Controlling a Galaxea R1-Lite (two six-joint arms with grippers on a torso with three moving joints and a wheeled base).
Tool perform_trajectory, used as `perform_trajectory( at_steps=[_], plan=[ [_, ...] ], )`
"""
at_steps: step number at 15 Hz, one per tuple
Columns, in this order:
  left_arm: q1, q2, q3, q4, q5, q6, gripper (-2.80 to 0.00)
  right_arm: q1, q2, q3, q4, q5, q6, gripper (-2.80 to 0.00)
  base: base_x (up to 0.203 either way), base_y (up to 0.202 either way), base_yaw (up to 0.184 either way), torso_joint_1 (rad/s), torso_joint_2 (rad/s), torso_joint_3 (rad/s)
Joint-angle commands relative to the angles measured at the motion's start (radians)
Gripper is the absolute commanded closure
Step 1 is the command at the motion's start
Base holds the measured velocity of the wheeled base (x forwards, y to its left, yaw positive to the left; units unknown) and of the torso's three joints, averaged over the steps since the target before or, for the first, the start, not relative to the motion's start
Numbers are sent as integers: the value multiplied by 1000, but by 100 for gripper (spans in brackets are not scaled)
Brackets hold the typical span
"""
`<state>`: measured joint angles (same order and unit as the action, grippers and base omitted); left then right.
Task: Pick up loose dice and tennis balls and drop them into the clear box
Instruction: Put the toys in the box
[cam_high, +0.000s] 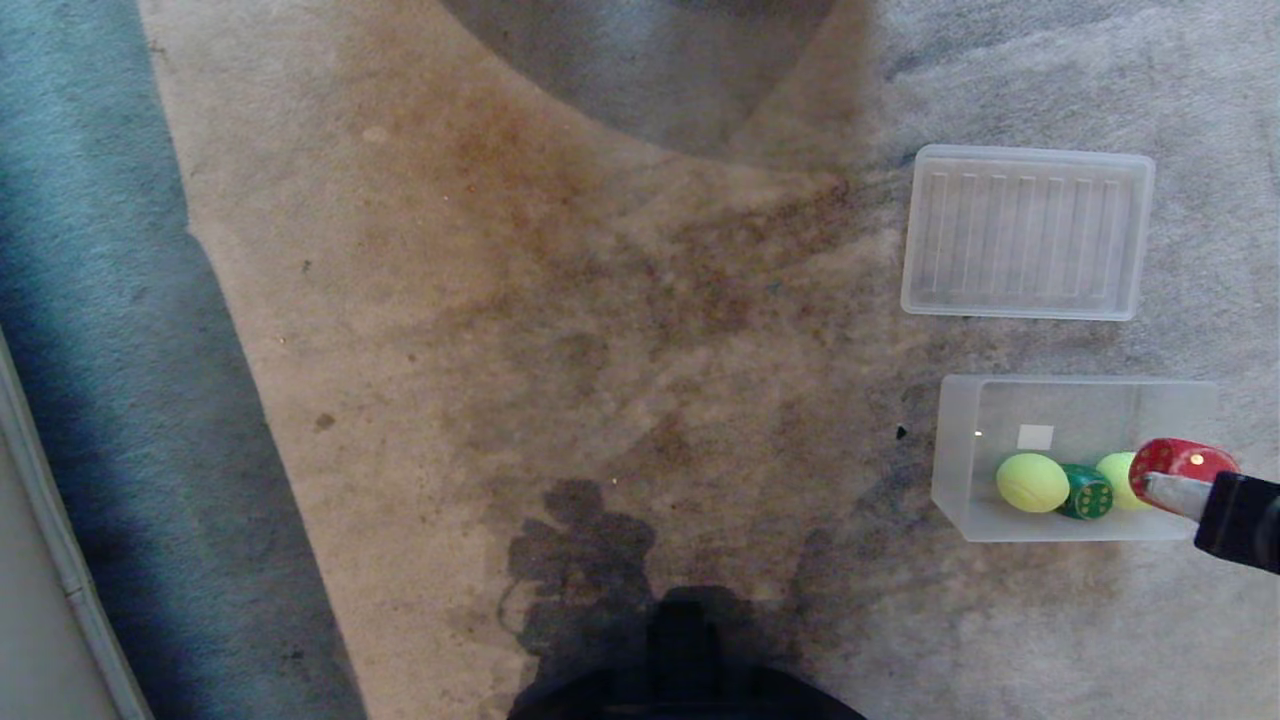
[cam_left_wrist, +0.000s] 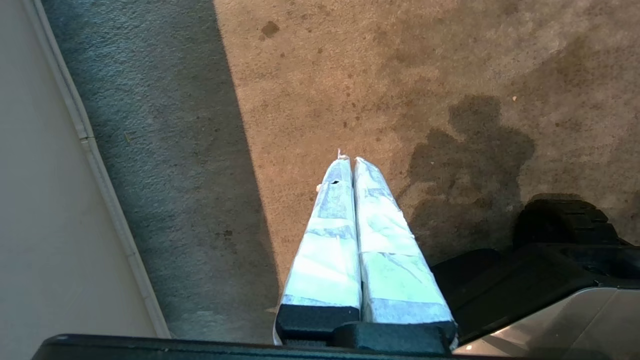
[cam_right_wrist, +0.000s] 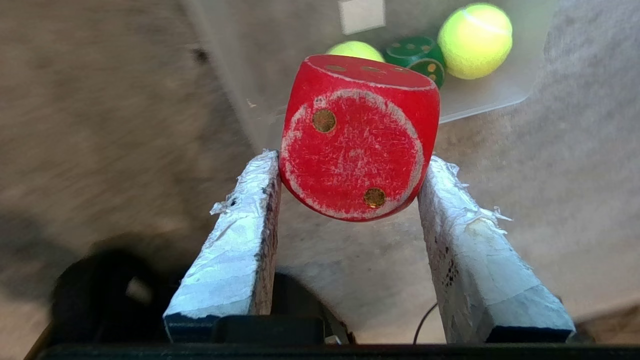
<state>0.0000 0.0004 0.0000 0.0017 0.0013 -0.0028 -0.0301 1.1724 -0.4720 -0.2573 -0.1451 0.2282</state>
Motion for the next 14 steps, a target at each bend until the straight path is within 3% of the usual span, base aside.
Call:
perform_trajectory(
  at_steps=[1,8,12,13,14],
  plan=[
    [0,0,0,0,0,0,0,-10,172,-22,-24,-1,7,0,0,0,0,0,0,0],
    [0,0,0,0,0,0,0,-23,450,-129,-197,-1,22,0,0,0,0,0,0,0],
    [0,0,0,0,0,0,0,-23,492,-147,-248,3,22,0,0,0,0,0,0,0],
    [0,0,0,0,0,0,0,-22,495,-151,-249,5,22,-280,0,0,0,0,0,0],
    [0,0,0,0,0,0,0,-22,501,-155,-250,7,22,-280,0,0,0,0,0,0]
  ],
)
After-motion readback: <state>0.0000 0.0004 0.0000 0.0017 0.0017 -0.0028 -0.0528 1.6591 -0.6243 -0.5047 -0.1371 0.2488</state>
